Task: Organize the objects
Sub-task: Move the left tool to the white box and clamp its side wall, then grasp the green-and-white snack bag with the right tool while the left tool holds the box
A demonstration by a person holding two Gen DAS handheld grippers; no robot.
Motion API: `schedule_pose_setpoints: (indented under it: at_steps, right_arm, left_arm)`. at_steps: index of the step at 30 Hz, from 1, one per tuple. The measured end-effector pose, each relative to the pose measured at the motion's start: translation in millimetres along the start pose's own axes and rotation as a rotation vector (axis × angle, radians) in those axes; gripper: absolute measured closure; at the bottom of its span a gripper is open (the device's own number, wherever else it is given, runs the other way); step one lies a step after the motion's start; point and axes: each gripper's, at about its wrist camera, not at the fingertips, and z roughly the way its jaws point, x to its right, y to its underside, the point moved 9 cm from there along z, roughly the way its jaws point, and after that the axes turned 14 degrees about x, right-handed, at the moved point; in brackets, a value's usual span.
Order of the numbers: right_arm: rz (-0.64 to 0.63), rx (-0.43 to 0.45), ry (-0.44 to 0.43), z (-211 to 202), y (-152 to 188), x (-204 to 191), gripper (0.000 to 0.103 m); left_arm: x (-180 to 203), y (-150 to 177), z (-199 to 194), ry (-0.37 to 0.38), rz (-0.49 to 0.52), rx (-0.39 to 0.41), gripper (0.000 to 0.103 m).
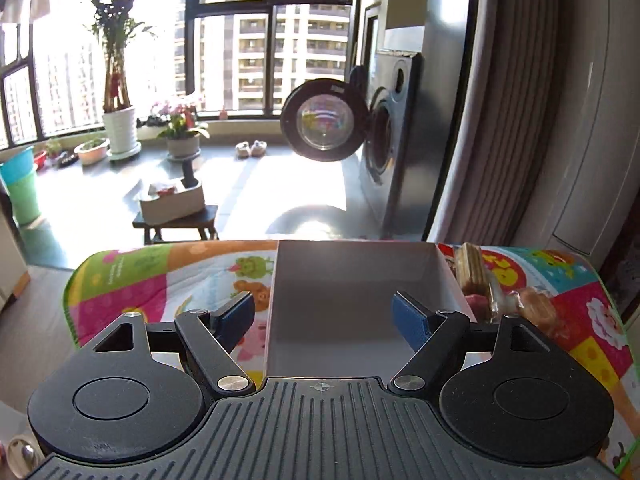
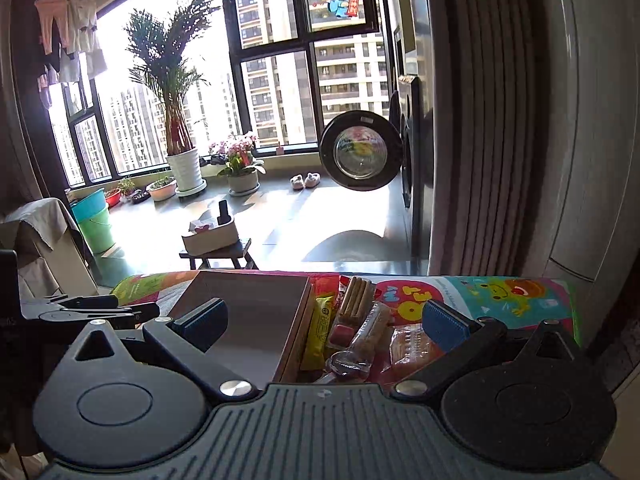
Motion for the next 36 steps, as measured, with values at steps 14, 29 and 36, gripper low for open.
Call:
schedule_pose_setpoints:
  at_steps: [14, 29, 36]
  right_arm:
    - [-0.209, -0.208, 0.111, 55.4, 185.8, -44.3, 0.0]
    - [-0.108, -0.208, 0.165, 24.4, 186.7, 0.9, 0.006]
    - [-0.041, -0.227, 0.105, 59.6, 199.4, -7.9, 0.028]
  left_arm:
    - [-44.5, 30.6, 18.0, 0.022, -0.142, 0.076, 0.022]
    - [-69.1, 84.0, -7.5, -0.038, -0.184, -0.056, 0.022]
    - [-55.7, 69.1, -2.3, -0.069, -0.126, -0.032, 0.022]
